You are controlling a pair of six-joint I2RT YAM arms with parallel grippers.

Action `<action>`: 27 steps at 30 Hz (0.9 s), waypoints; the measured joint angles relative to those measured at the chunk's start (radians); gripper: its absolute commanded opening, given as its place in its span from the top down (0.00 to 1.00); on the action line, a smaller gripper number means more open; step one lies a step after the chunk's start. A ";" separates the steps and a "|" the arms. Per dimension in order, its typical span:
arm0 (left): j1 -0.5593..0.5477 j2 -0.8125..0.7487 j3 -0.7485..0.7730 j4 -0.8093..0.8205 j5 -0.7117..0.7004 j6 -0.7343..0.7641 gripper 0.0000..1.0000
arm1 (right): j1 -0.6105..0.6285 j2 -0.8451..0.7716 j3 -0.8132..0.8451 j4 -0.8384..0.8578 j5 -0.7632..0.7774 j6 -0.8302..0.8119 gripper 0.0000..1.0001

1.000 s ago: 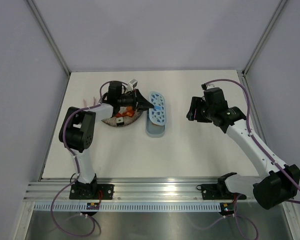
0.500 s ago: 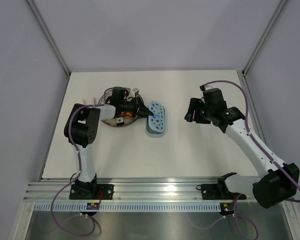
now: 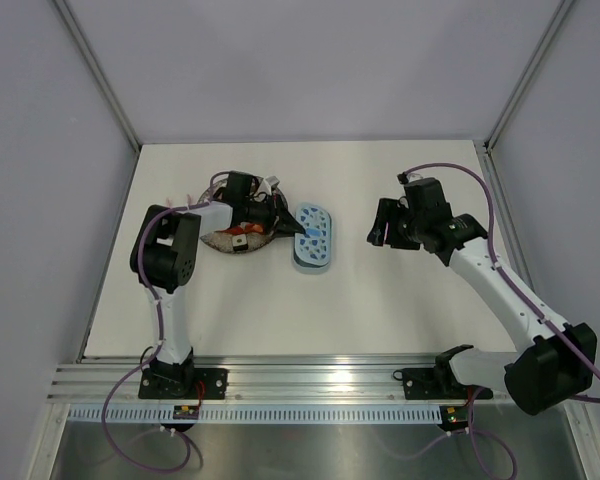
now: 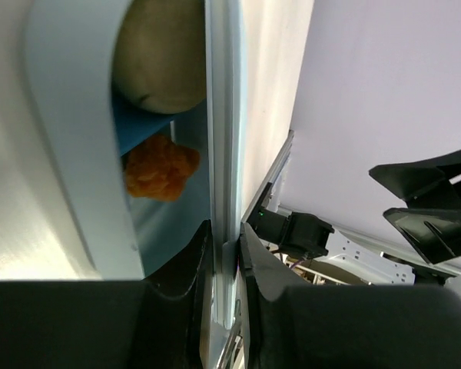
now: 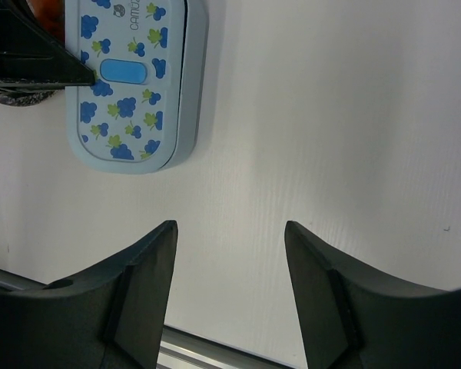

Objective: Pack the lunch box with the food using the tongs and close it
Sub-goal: Close the box lid on the packing box.

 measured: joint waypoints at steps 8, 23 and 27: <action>-0.001 0.003 0.025 -0.161 -0.072 0.087 0.46 | 0.000 0.018 -0.011 0.005 -0.023 0.000 0.33; -0.018 -0.071 0.084 -0.407 -0.191 0.225 0.36 | 0.000 0.050 -0.011 0.013 -0.053 0.002 0.33; -0.024 -0.102 0.111 -0.468 -0.235 0.258 0.37 | 0.000 0.064 -0.013 0.013 -0.053 0.005 0.33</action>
